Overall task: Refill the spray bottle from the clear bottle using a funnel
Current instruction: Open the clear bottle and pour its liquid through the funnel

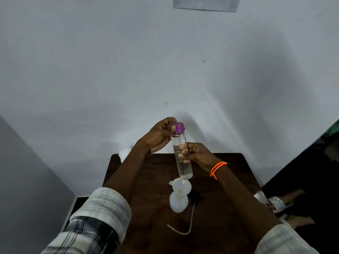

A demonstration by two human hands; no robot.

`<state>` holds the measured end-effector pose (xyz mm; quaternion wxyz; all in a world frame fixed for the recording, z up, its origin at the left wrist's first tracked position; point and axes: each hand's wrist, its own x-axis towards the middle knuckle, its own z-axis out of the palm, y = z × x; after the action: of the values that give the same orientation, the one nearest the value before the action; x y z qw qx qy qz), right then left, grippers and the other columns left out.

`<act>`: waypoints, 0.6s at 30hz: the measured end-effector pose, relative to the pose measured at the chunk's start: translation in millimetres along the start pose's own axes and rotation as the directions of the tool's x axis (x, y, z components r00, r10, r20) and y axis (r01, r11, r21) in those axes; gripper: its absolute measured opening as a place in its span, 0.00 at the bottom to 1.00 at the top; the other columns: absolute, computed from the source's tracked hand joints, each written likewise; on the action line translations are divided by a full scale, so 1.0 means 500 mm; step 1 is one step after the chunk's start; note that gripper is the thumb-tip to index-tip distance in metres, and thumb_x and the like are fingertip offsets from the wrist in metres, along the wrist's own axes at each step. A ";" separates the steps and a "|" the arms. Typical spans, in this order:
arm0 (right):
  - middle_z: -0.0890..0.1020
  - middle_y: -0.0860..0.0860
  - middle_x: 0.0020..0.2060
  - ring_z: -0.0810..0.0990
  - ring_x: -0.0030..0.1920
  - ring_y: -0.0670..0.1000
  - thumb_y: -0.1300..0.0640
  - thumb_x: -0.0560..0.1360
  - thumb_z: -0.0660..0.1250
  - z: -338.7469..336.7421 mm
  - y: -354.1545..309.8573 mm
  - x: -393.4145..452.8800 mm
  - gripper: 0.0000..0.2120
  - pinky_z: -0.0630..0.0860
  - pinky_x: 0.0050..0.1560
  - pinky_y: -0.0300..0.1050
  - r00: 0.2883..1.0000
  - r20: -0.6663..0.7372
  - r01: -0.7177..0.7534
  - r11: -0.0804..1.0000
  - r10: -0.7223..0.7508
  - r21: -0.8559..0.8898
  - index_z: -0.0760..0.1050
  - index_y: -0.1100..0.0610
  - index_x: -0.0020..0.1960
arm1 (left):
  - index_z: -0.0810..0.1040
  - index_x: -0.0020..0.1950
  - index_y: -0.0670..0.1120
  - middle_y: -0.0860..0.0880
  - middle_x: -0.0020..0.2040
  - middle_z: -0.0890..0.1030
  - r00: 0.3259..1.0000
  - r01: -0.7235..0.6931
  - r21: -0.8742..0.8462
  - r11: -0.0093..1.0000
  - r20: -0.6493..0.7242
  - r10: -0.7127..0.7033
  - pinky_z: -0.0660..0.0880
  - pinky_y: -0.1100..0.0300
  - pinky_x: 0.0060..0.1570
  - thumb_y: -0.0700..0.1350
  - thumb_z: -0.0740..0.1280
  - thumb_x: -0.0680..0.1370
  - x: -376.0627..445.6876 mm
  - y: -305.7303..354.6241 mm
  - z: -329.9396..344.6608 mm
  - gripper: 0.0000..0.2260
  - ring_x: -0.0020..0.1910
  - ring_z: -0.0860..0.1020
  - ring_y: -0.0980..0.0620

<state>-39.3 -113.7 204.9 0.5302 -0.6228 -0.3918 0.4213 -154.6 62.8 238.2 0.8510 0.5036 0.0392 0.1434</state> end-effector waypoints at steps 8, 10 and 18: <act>0.88 0.53 0.49 0.86 0.52 0.54 0.63 0.69 0.79 0.033 0.005 -0.022 0.17 0.81 0.53 0.45 0.982 -0.174 0.069 0.996 -0.077 -0.057 0.84 0.56 0.57 | 0.77 0.58 0.44 0.44 0.50 0.81 0.969 -0.066 0.155 0.986 -0.227 0.100 0.79 0.54 0.50 0.33 0.76 0.68 -0.007 -0.013 0.035 0.21 0.51 0.80 0.45; 0.88 0.52 0.49 0.86 0.52 0.53 0.64 0.69 0.79 0.035 0.005 -0.026 0.17 0.80 0.51 0.42 0.978 -0.196 0.069 0.996 -0.077 -0.050 0.83 0.57 0.57 | 0.76 0.63 0.44 0.43 0.54 0.82 0.972 -0.066 0.110 0.992 -0.216 0.089 0.78 0.54 0.54 0.30 0.72 0.72 -0.009 -0.012 0.036 0.21 0.54 0.80 0.46; 0.88 0.52 0.48 0.86 0.51 0.53 0.64 0.68 0.79 0.033 0.001 -0.040 0.17 0.81 0.51 0.42 0.977 -0.199 0.067 0.995 -0.082 -0.081 0.83 0.57 0.56 | 0.77 0.67 0.45 0.44 0.51 0.79 0.954 -0.075 0.281 0.957 -0.258 0.151 0.77 0.57 0.53 0.32 0.78 0.67 -0.009 -0.012 0.030 0.29 0.51 0.80 0.48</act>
<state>-61.7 -127.0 205.5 0.5594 -0.6664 -0.3741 0.3210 -154.6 46.0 239.9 0.7513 0.5907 0.1477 0.2546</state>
